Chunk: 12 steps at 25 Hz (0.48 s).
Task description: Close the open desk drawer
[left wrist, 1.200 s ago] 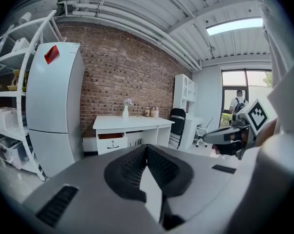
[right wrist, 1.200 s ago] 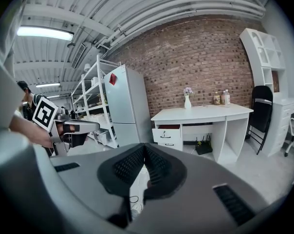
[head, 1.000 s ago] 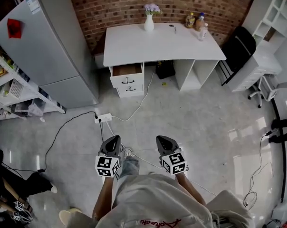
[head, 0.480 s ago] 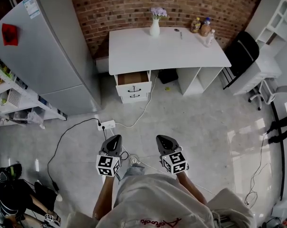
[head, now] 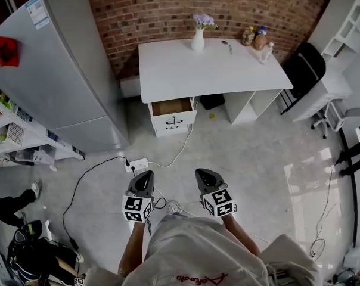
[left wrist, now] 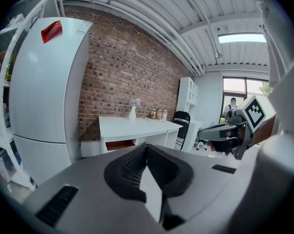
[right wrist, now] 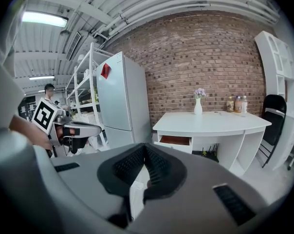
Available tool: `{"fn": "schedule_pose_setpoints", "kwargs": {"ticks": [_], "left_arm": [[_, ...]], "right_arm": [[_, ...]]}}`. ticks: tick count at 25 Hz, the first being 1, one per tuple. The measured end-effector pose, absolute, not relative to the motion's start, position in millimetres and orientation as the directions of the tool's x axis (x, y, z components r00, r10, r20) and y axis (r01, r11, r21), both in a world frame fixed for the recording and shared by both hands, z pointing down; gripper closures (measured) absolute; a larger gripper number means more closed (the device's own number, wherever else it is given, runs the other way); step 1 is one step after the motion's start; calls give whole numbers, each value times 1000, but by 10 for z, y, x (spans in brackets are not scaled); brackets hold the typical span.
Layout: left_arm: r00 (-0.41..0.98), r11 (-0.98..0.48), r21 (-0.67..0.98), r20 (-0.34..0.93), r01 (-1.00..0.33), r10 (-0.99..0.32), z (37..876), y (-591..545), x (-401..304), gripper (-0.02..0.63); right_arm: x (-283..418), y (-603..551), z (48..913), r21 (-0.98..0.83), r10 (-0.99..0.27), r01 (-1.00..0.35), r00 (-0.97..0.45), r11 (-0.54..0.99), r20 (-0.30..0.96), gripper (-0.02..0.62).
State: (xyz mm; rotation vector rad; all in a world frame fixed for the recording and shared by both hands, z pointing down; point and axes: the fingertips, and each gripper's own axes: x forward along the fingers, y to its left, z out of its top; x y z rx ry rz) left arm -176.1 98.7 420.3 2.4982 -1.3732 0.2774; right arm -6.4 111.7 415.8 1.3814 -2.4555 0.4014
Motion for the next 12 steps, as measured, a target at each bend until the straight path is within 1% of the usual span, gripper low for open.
{"fn": "schedule_pose_setpoints", "kwargs": {"ticks": [7, 12], "left_arm": [[562, -539, 165, 306, -826, -768, 4257, 745, -1822, 594], [587, -562, 177, 323, -808, -743, 4339, 658, -1729, 594]], "right_arm": [[-128, 947, 4204, -99, -790, -879, -464, 467, 401, 578], [-49, 898, 4267, -109, -798, -893, -441, 437, 411, 578]]}}
